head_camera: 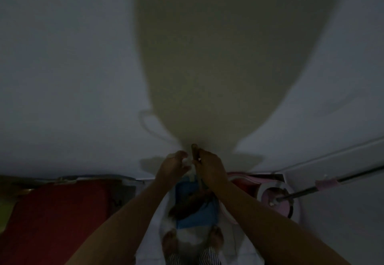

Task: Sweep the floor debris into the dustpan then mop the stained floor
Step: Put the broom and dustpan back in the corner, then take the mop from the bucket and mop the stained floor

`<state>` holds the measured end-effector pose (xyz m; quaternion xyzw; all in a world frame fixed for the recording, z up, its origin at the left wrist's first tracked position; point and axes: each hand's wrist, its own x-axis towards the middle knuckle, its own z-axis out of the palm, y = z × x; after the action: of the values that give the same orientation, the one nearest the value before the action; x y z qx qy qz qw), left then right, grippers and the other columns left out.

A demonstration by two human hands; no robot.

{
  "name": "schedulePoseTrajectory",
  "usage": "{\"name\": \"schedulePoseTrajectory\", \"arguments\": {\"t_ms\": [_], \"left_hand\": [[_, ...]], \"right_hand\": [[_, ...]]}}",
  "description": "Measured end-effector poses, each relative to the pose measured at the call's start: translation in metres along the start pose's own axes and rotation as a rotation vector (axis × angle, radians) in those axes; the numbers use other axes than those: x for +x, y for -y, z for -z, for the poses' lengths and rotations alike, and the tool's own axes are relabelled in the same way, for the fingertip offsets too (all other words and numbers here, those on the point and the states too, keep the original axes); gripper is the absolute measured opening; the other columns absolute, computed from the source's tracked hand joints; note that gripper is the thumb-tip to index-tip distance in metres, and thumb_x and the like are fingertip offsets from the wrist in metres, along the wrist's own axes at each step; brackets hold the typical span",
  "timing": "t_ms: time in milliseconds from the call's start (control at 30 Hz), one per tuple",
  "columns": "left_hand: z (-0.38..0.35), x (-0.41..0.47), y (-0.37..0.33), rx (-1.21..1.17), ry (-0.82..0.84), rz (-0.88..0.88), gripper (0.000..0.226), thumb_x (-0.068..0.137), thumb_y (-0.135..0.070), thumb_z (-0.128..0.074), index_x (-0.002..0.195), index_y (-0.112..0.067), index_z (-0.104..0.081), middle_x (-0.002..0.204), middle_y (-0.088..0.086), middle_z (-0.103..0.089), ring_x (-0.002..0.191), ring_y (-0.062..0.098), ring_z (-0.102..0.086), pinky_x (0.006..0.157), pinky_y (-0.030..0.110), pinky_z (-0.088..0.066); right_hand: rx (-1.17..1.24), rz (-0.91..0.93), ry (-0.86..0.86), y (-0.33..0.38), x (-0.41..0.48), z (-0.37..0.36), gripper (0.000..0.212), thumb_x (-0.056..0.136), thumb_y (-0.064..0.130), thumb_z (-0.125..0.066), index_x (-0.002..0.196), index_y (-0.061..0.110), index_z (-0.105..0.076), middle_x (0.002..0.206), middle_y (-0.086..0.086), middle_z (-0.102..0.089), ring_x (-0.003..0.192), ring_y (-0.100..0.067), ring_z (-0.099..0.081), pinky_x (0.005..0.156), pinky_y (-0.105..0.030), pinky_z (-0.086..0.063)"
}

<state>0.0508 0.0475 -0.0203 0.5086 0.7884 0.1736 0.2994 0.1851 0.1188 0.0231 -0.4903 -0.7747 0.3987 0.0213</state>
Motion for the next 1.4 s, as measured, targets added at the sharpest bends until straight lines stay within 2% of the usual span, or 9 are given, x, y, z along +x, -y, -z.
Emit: {"name": "schedulePoseTrajectory", "arguments": {"t_ms": [100, 300, 633, 800, 900, 1033, 1167, 1300, 1400], "left_hand": [[-0.001, 0.0, 0.006, -0.061, -0.048, 0.04, 0.042, 0.089, -0.022, -0.066, 0.128, -0.009, -0.057, 0.121, 0.009, -0.066, 0.107, 0.021, -0.065, 0.087, 0.029, -0.051], [0.009, -0.001, 0.012, 0.076, -0.011, 0.002, 0.046, 0.096, -0.036, -0.054, 0.138, -0.019, -0.05, 0.13, 0.001, -0.063, 0.116, 0.02, -0.062, 0.093, 0.027, -0.048], [0.024, 0.005, 0.017, 0.225, 0.119, -0.055, 0.053, 0.097, -0.04, -0.05, 0.146, -0.021, -0.043, 0.141, -0.001, -0.055, 0.125, 0.018, -0.056, 0.102, 0.027, -0.044], [0.021, 0.002, 0.012, 0.212, 0.141, -0.029, 0.056, 0.098, -0.038, -0.049, 0.15, -0.022, -0.037, 0.149, -0.001, -0.046, 0.133, 0.019, -0.049, 0.109, 0.029, -0.04], [0.022, -0.003, 0.01, 0.229, 0.135, -0.023, 0.058, 0.098, -0.036, -0.047, 0.152, -0.023, -0.032, 0.152, -0.002, -0.042, 0.135, 0.019, -0.046, 0.11, 0.029, -0.039], [0.029, -0.008, 0.001, 0.294, 0.094, -0.043, 0.055, 0.1, -0.038, -0.043, 0.152, -0.024, -0.033, 0.152, -0.002, -0.043, 0.134, 0.018, -0.047, 0.108, 0.03, -0.042], [0.033, -0.026, -0.018, 0.292, 0.098, -0.01, 0.054, 0.101, -0.038, -0.037, 0.153, -0.022, -0.031, 0.152, -0.001, -0.041, 0.135, 0.018, -0.046, 0.107, 0.028, -0.039], [0.019, -0.059, -0.042, 0.296, 0.137, -0.118, 0.048, 0.099, -0.033, -0.039, 0.146, -0.019, -0.04, 0.137, 0.006, -0.056, 0.117, 0.022, -0.059, 0.096, 0.032, -0.049], [0.002, -0.081, -0.056, 0.332, 0.205, -0.235, 0.057, 0.099, -0.036, -0.04, 0.151, -0.015, -0.032, 0.148, 0.008, -0.045, 0.13, 0.022, -0.049, 0.106, 0.034, -0.041]], "right_hand": [[0.025, -0.027, -0.045, 0.003, 0.009, -0.007, 0.034, 0.099, 0.038, -0.048, 0.114, 0.012, -0.064, 0.109, -0.008, -0.071, 0.099, -0.024, -0.067, 0.07, -0.015, -0.037], [0.187, -0.125, -0.125, 0.009, 0.001, -0.024, 0.043, 0.09, 0.043, -0.063, 0.122, 0.015, -0.056, 0.115, -0.002, -0.069, 0.096, -0.018, -0.069, 0.076, -0.023, -0.052], [0.073, -0.117, -0.261, 0.009, -0.005, -0.015, 0.028, 0.094, 0.026, -0.06, 0.116, 0.009, -0.06, 0.107, -0.009, -0.069, 0.095, -0.025, -0.067, 0.073, -0.017, -0.041], [0.059, -0.148, -0.246, 0.007, -0.016, -0.012, 0.051, 0.089, 0.034, -0.067, 0.132, 0.01, -0.053, 0.122, -0.007, -0.064, 0.107, -0.022, -0.063, 0.085, -0.023, -0.046], [0.051, -0.183, -0.232, 0.008, -0.023, -0.007, 0.057, 0.09, 0.034, -0.065, 0.139, 0.012, -0.047, 0.13, -0.008, -0.061, 0.114, -0.021, -0.061, 0.093, -0.027, -0.046], [0.015, -0.181, -0.227, 0.009, -0.029, 0.0, 0.053, 0.093, 0.037, -0.059, 0.139, 0.013, -0.049, 0.13, -0.005, -0.061, 0.114, -0.019, -0.06, 0.089, -0.021, -0.042], [-0.073, -0.204, -0.122, -0.002, -0.045, 0.012, 0.057, 0.096, 0.04, -0.053, 0.145, 0.012, -0.043, 0.14, -0.006, -0.054, 0.122, -0.019, -0.055, 0.103, -0.028, -0.043], [-0.213, -0.3, -0.08, -0.02, -0.071, 0.029, 0.06, 0.098, 0.044, -0.046, 0.146, 0.008, -0.041, 0.144, -0.013, -0.047, 0.128, -0.028, -0.047, 0.106, -0.034, -0.038], [-0.325, -0.364, -0.094, -0.035, -0.093, 0.044, 0.056, 0.099, 0.041, -0.041, 0.146, 0.011, -0.039, 0.143, -0.012, -0.044, 0.129, -0.031, -0.043, 0.105, -0.039, -0.038]]}}
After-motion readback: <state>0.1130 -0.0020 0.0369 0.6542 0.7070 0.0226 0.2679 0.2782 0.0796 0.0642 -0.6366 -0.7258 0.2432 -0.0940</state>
